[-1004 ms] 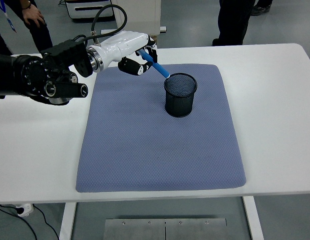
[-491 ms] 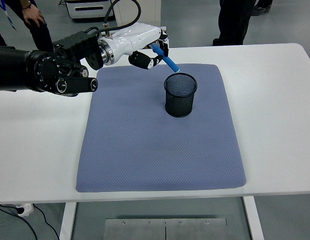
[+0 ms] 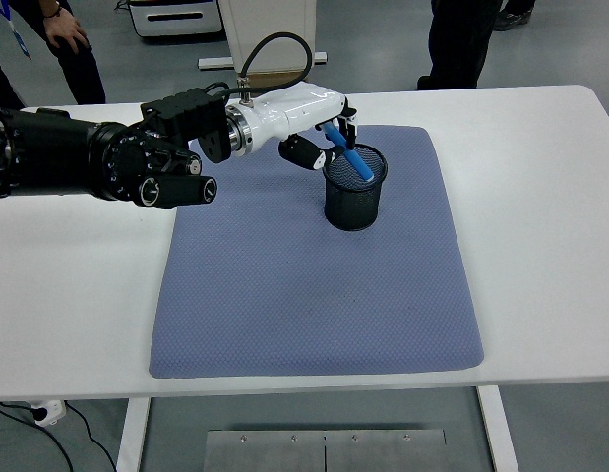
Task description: Left hand places marker in pen holder
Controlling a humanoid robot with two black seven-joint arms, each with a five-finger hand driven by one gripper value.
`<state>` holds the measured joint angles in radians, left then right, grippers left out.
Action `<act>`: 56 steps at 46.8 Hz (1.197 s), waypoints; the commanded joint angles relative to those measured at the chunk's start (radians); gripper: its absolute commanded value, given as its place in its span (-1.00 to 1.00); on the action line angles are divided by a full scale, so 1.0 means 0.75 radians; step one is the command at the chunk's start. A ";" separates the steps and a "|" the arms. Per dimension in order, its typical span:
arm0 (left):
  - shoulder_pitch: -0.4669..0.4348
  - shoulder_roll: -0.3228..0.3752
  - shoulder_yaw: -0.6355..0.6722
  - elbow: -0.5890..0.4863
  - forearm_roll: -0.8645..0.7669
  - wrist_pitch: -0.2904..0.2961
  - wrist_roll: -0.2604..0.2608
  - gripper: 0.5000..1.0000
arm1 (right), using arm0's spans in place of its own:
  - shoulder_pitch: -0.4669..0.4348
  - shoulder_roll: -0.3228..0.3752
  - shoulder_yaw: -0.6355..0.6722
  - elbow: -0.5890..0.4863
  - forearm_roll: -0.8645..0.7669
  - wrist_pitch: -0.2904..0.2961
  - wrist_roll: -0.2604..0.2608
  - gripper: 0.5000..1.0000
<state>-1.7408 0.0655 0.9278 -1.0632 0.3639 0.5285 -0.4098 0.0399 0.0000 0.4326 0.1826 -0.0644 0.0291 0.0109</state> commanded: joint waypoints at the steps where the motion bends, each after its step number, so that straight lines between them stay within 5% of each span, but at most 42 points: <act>1: 0.012 -0.010 0.000 0.016 0.000 -0.009 0.002 -1.00 | 0.000 0.000 0.000 0.000 0.000 0.000 0.002 1.00; 8: 0.020 -0.018 -0.002 0.043 0.000 -0.017 0.004 -1.00 | 0.000 0.000 0.000 0.000 0.000 0.000 0.002 1.00; 9: 0.022 -0.018 -0.006 0.045 0.000 -0.017 0.004 0.03 | 0.000 0.000 0.000 0.000 0.000 0.000 0.000 1.00; 12: 0.024 -0.018 -0.026 0.045 0.000 -0.017 0.004 0.87 | 0.000 0.000 0.000 0.000 0.000 0.000 0.000 1.00; 13: 0.024 -0.018 -0.032 0.045 0.000 -0.020 0.004 1.00 | 0.000 0.000 0.000 0.000 0.000 0.000 0.000 1.00; 31: 0.032 0.013 -0.137 0.100 -0.039 -0.067 0.004 1.00 | 0.000 0.000 0.000 0.000 0.000 0.000 0.002 1.00; 43: 0.094 0.111 -0.327 0.154 -0.229 -0.093 0.004 1.00 | 0.000 0.000 0.000 0.000 0.000 0.000 0.000 1.00; 56: 0.298 0.250 -0.683 0.313 -0.409 -0.295 0.004 1.00 | 0.000 0.000 0.000 0.000 0.000 0.000 0.000 1.00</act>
<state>-1.5480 0.2350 0.4658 -0.8558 0.0743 0.3367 -0.4063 0.0396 0.0002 0.4327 0.1827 -0.0644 0.0291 0.0103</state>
